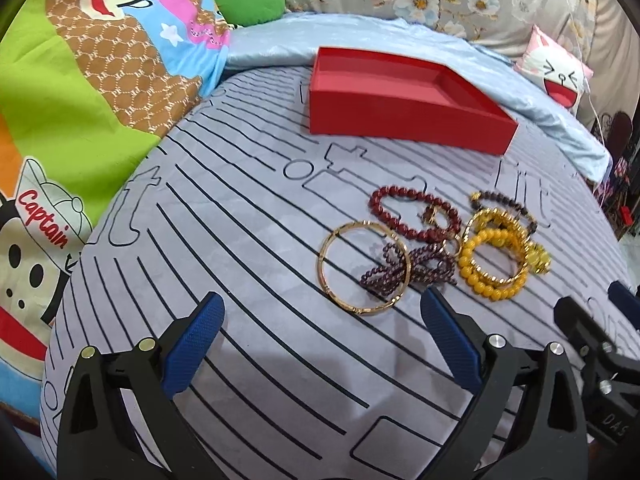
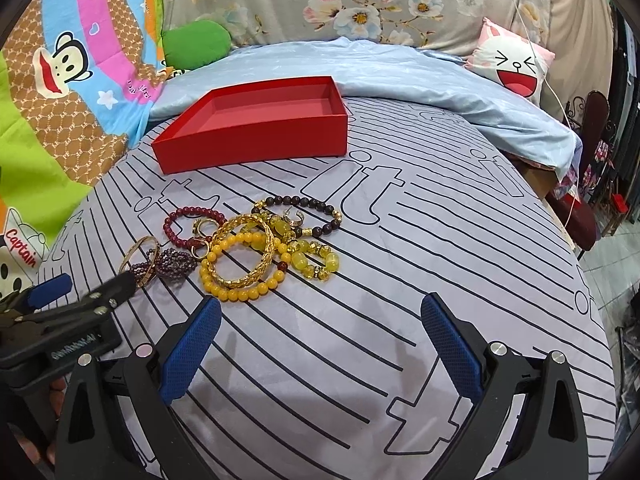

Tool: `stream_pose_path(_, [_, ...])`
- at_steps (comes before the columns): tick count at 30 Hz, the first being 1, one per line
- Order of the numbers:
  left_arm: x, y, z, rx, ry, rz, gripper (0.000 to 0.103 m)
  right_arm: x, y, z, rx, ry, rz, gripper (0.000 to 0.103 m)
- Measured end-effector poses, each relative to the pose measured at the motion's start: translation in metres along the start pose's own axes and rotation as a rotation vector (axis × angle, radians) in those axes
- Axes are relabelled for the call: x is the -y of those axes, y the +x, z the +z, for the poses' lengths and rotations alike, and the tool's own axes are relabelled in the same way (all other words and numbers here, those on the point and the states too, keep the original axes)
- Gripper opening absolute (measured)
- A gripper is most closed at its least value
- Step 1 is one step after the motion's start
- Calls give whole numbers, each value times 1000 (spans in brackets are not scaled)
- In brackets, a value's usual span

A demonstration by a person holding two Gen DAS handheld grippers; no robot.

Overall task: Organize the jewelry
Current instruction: 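Move the left gripper to the thin gold bangle and grasp its rim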

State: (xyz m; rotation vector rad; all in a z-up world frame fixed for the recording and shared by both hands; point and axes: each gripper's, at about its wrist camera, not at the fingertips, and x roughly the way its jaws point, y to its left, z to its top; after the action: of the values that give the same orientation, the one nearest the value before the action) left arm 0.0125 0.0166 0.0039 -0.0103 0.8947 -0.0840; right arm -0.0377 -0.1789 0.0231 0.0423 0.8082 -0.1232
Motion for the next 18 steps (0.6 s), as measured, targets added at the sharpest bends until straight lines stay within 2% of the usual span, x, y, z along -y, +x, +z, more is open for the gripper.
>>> stream_pose_path(4, [3, 6, 2, -5, 24, -5, 93, -1, 4, 1, -10, 1, 6, 96])
stream_pose_path(8, [4, 16, 3, -35, 34, -35, 85, -3, 7, 2, -15, -5, 7, 96])
stream_pose_path(11, [5, 17, 4, -24, 42, -43, 78, -3, 8, 2, -20, -7, 9, 96])
stream_pose_path(13, [6, 17, 5, -16, 50, -53, 70, -2, 10, 2, -23, -4, 10, 96])
stream_pose_path(17, [10, 13, 4, -1, 68, -97, 47, -3, 11, 2, -25, -7, 10, 96])
stream_pose_path(18, [11, 13, 4, 1, 73, -102, 48, -4, 12, 2, -25, -9, 10, 96])
